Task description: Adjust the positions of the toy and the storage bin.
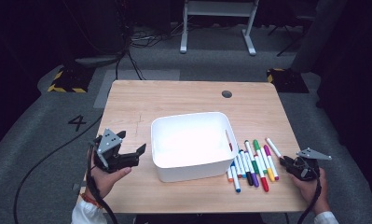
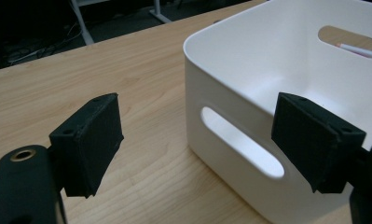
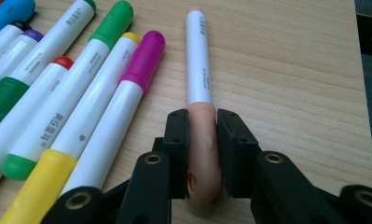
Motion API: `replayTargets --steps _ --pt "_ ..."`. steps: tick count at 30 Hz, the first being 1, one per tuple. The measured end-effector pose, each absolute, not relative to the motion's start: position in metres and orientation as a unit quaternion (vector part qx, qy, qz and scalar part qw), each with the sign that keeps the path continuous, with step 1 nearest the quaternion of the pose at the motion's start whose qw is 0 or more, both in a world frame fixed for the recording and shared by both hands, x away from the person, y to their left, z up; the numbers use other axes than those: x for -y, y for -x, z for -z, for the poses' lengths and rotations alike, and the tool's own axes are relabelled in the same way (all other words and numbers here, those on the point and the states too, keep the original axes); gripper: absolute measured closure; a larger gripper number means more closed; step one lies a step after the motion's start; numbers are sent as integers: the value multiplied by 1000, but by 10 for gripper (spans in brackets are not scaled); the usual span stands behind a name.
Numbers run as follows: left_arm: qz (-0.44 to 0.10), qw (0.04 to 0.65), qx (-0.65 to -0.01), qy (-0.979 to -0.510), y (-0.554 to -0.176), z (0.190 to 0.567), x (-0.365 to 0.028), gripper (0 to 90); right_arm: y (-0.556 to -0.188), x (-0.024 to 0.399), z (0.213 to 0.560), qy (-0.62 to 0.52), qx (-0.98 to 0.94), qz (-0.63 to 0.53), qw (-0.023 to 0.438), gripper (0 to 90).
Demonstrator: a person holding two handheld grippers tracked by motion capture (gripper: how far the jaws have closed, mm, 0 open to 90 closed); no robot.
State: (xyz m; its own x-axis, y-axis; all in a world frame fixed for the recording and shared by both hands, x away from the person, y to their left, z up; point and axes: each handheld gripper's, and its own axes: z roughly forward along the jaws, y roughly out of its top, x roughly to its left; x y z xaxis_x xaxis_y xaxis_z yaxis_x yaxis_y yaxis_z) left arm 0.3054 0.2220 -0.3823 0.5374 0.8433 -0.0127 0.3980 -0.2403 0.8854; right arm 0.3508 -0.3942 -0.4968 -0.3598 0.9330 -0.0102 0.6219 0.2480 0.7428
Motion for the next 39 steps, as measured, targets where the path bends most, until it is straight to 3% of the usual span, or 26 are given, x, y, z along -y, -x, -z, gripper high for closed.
replayTargets --steps 6,13,26,39 --pt "-244 450 -411 -754 -293 403 -230 158 -353 397 496 -508 -761 -334 225 747" --pt "-202 430 -414 -777 -291 440 -236 159 -353 397 497 -507 -760 -336 229 747" --pt "-162 382 -433 -800 -347 488 -209 200 -354 401 499 -499 -758 -350 233 749" --pt "-154 374 -441 -801 -364 494 -202 187 -357 403 500 -500 -755 -357 228 749"
